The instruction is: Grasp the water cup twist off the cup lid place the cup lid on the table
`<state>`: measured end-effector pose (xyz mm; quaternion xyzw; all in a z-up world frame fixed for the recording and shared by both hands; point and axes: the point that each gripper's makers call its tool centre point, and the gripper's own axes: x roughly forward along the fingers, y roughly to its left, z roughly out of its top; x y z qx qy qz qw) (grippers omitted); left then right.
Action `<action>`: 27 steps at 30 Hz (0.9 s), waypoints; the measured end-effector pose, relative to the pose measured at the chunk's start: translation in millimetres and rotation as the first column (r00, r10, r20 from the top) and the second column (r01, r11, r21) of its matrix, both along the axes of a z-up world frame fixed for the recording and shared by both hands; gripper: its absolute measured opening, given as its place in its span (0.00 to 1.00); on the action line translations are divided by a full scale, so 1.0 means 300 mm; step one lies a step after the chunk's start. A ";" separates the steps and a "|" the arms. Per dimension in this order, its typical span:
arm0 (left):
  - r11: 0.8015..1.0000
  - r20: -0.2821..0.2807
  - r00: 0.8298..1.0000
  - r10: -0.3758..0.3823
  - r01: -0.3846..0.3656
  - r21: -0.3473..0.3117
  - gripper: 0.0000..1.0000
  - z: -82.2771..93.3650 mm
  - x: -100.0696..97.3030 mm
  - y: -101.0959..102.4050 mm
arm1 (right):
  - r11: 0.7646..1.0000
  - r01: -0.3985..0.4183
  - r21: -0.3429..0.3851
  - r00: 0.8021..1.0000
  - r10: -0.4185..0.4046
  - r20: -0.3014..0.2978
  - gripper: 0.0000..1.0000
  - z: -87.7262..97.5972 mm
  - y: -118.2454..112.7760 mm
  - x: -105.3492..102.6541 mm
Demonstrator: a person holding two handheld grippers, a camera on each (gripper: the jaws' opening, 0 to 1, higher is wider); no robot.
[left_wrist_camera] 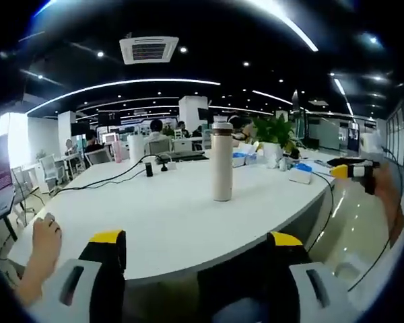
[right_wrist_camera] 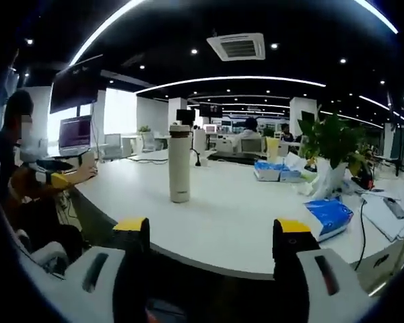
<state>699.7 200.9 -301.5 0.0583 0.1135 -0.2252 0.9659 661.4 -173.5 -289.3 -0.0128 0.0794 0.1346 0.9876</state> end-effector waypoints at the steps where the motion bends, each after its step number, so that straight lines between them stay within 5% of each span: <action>1: 1.000 -0.002 1.000 -0.004 0.004 0.000 0.84 0.002 0.020 -0.007 | 1.000 0.000 0.009 1.000 0.000 -0.009 0.80 -0.006 -0.002 0.013; 8: 0.999 0.004 0.999 -0.045 0.045 0.008 0.84 -0.020 0.139 -0.068 | 0.999 0.006 0.052 1.000 -0.006 -0.006 0.94 -0.021 -0.013 0.113; 11: 0.998 -0.012 0.998 -0.056 0.055 -0.011 0.84 -0.036 0.161 -0.077 | 0.999 0.032 0.011 0.998 -0.032 -0.050 0.75 -0.047 -0.026 0.127; 12: 0.998 -0.015 0.998 -0.060 0.059 -0.018 0.84 -0.037 0.163 -0.081 | 0.999 0.021 -0.042 0.999 -0.023 -0.045 0.73 -0.051 -0.022 0.130; 16: 0.996 0.016 0.996 -0.082 0.083 -0.035 0.84 -0.017 0.152 -0.093 | 1.000 -0.001 -0.024 1.000 0.001 -0.007 0.85 -0.026 0.013 0.127; 27: 0.991 0.046 0.991 -0.128 0.129 -0.038 0.86 -0.005 0.091 -0.092 | 1.000 -0.029 -0.008 1.000 0.029 0.009 0.79 -0.015 0.050 0.084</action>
